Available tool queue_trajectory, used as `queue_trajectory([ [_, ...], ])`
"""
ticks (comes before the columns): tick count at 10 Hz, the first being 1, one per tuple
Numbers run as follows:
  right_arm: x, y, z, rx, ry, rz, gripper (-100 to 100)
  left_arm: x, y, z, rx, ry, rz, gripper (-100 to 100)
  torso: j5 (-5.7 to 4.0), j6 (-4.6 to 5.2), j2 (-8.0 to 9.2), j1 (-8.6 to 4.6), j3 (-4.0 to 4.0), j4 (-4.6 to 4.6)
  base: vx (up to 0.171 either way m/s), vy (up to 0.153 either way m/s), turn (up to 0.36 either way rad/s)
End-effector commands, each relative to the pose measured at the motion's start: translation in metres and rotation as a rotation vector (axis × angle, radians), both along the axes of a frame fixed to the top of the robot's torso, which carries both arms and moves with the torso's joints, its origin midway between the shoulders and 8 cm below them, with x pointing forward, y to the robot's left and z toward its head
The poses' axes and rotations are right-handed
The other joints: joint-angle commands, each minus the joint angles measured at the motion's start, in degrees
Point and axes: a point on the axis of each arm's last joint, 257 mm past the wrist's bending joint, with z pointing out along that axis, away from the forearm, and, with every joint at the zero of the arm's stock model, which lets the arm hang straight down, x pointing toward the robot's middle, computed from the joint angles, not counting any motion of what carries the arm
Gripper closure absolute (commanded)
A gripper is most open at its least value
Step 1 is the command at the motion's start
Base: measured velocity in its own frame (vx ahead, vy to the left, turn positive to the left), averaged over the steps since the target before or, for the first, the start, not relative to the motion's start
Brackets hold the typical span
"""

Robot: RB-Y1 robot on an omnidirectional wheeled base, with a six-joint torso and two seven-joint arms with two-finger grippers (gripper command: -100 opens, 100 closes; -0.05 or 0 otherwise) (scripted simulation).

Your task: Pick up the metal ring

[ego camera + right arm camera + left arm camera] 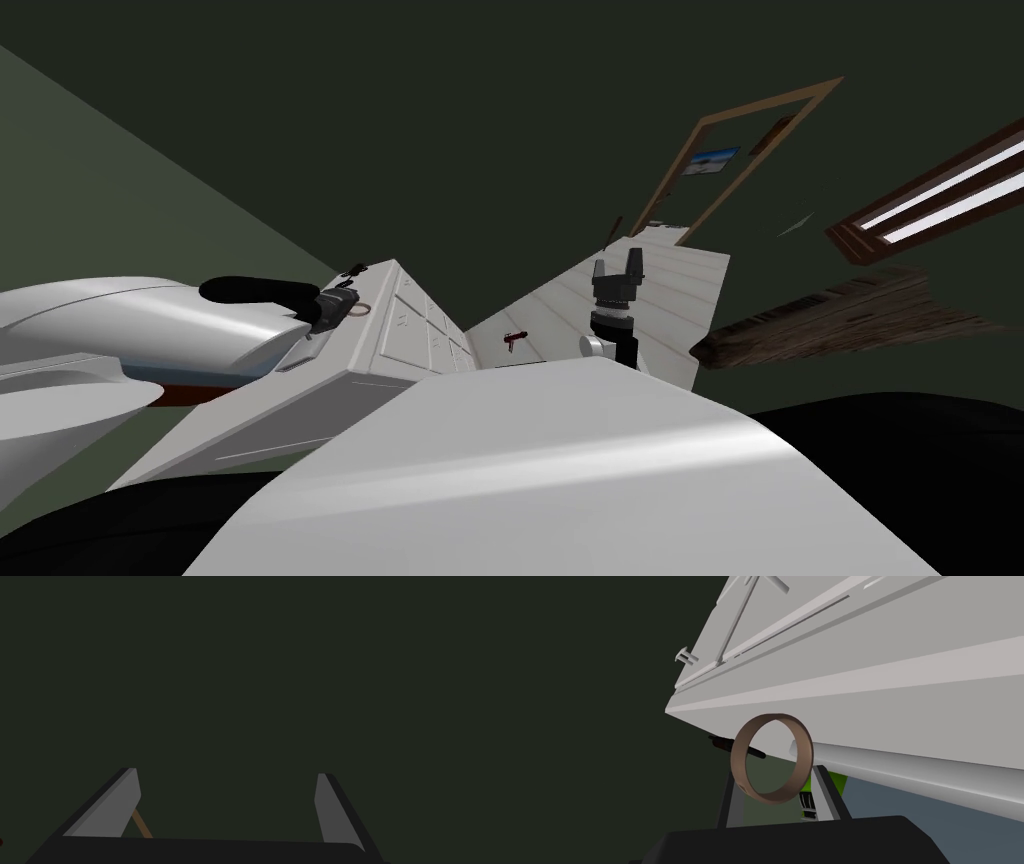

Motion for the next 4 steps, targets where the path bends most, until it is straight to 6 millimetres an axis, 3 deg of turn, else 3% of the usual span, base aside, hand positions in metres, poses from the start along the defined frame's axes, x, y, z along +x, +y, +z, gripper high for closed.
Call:
queue_trajectory([
  [1,0.0,0.0,0.0,0.0,0.0,0.0,0,-0.006,-0.0069,0.0011,0.0,-0.002,0.017,100,0.0,0.0,0.0,0.0,0.0,0.0,-0.035,0.052,-0.079],
  [3,0.0,0.0,0.0,0.0,0.0,0.0,0,-0.0056,-0.0083,0.002,0.002,-0.002,0.016,100,0.02,-0.03,0.05,0.08,0.03,0.01,-0.026,0.042,-0.047],
  [4,0.0,0.0,0.0,0.0,0.0,0.0,0,-0.0063,-0.0086,0.0019,0.001,-0.003,0.02,0,0.02,-0.05,0.0,0.03,0.01,0.01,0.0,0.0,0.0],
])
